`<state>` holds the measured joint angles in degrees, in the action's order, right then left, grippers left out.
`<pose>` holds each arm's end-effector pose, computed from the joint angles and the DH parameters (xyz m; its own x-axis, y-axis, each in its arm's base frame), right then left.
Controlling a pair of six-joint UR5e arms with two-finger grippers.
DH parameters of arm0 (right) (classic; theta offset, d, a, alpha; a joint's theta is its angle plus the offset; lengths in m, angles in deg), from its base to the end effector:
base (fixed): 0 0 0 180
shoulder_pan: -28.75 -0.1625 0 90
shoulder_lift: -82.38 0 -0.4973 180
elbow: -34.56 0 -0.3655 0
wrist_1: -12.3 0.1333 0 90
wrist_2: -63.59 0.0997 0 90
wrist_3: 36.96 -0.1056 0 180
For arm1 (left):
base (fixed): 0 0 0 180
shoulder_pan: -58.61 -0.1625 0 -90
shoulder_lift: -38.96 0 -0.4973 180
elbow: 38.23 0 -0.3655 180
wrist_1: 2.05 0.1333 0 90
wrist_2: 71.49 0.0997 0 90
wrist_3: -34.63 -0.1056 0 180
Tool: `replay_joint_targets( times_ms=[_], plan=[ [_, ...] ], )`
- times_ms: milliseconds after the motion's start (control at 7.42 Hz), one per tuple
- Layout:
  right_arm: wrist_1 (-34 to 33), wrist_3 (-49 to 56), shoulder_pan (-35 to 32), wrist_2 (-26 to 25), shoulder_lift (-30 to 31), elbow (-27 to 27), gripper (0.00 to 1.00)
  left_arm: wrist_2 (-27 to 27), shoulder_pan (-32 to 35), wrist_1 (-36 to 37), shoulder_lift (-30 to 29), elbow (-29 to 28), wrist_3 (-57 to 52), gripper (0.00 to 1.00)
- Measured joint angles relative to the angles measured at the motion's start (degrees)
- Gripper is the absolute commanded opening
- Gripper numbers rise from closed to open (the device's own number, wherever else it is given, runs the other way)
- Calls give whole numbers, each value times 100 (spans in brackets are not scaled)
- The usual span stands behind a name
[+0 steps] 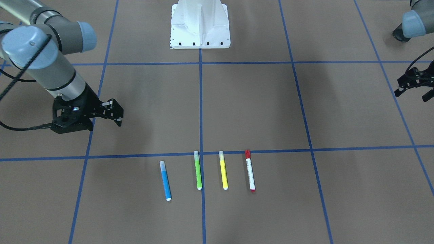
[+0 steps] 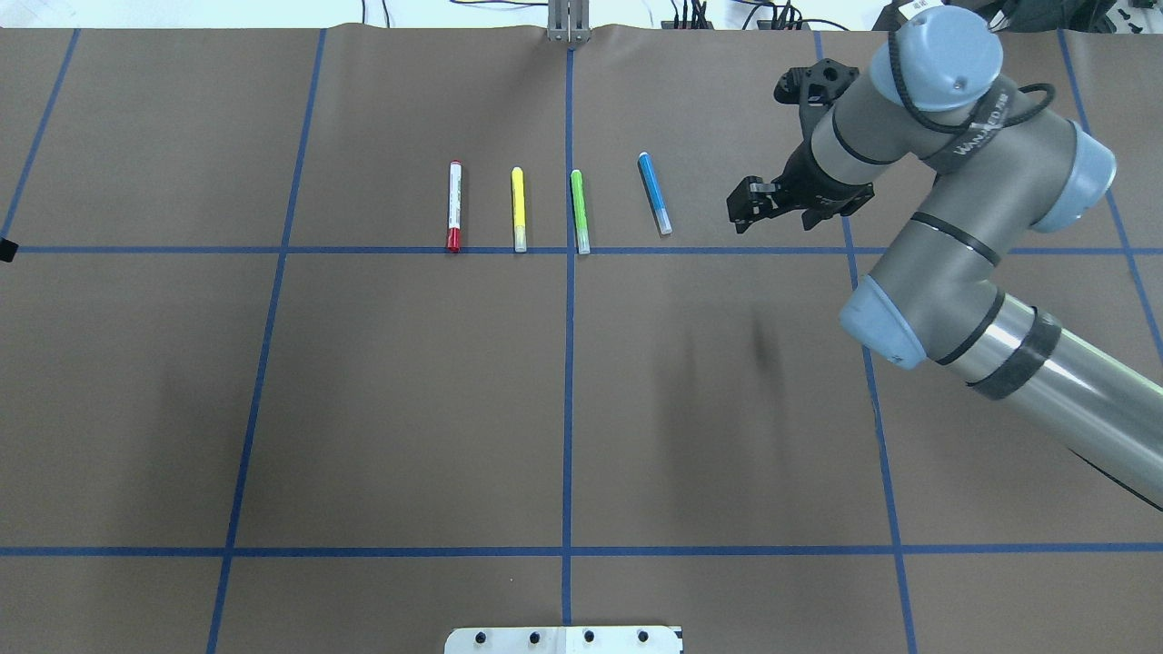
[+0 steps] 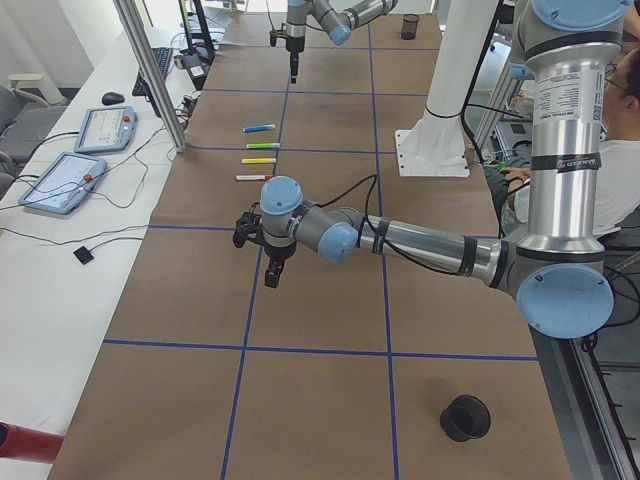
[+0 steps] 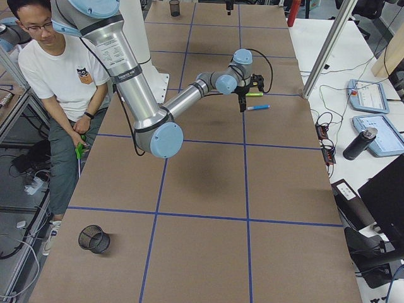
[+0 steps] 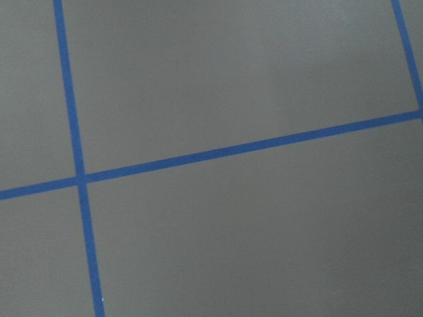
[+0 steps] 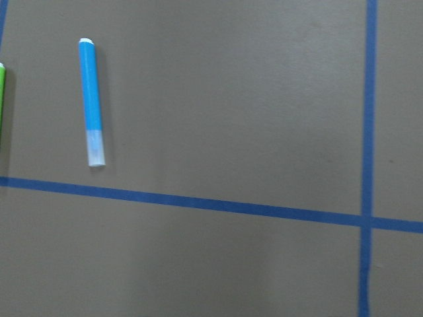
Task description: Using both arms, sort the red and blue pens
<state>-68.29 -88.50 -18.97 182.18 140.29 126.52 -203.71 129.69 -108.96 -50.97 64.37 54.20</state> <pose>-0.4118 -0.5759 0.3779 0.6487 -0.0984 0.7547 -0.0316 0.9873 0.1558 0.0971 -0.4757 0.5996 0.6538 0.2447 -0.7160 -0.0673 0.9613 0.2671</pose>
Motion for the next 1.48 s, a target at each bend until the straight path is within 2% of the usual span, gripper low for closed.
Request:
replay_joint_targets(
  times_ms=[404, 943, 1212, 1482],
  plan=[
    [332, -51, 35, -167, -1237, -1635, 81, 29, -225, 12, -101, -46, 28, 100],
    [1153, -250, 128, -385, -2330, -3539, 74, 30, -340, 13, -107, -80, 29, 100],
    [1409, -250, 276, -662, -2462, -3890, 72, 22, -344, -3, -106, -117, 24, 100],
    [1442, -219, 346, -733, -2379, -3891, 69, 14, -347, -36, -109, -183, 15, 100]
  ],
)
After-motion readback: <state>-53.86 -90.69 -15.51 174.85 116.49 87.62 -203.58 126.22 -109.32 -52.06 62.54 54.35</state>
